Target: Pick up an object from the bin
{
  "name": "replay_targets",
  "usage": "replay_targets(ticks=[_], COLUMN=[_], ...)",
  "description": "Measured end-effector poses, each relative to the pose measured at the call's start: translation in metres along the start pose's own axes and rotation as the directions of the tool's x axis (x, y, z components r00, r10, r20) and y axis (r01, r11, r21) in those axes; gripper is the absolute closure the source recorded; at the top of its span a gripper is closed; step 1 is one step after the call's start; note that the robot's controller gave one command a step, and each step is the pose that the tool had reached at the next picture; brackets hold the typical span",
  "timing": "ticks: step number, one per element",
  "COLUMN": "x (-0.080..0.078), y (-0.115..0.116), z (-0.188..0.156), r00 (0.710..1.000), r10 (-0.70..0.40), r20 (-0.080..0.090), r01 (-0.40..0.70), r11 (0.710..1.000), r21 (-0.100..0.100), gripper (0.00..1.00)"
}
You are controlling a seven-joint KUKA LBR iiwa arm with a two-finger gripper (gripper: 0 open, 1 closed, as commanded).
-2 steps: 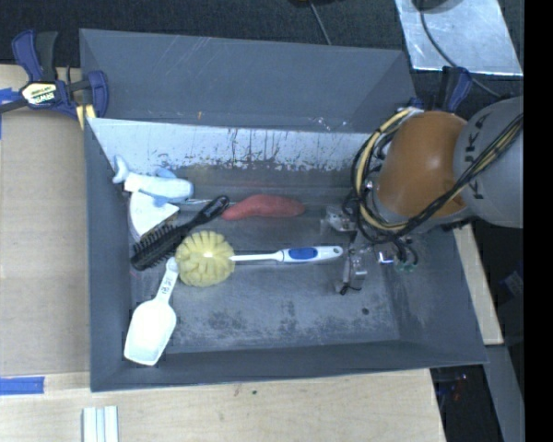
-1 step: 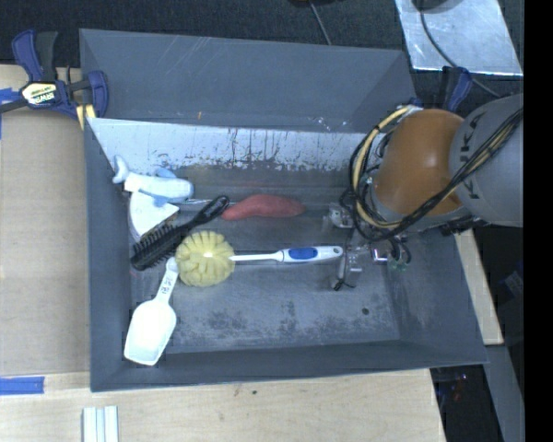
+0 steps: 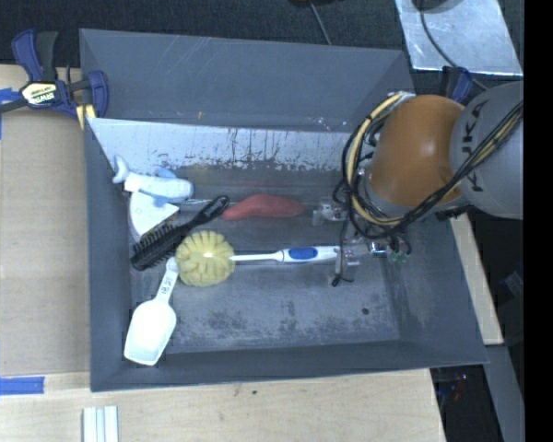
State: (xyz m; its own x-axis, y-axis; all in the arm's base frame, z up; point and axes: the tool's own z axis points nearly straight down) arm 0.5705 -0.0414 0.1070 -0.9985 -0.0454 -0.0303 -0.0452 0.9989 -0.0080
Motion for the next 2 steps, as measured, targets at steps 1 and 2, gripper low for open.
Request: replay_targets(ticks=[1,2], x=[-0.0155,-0.0155], y=[-0.0074,-0.0073], z=[0.037,0.0368], r00=[0.998,0.998], r10=[0.06,0.059], r20=[0.0,0.0], r01=[-0.06,-0.059], r11=[0.998,0.998], r21=[0.002,0.002], gripper=[1.0,1.0])
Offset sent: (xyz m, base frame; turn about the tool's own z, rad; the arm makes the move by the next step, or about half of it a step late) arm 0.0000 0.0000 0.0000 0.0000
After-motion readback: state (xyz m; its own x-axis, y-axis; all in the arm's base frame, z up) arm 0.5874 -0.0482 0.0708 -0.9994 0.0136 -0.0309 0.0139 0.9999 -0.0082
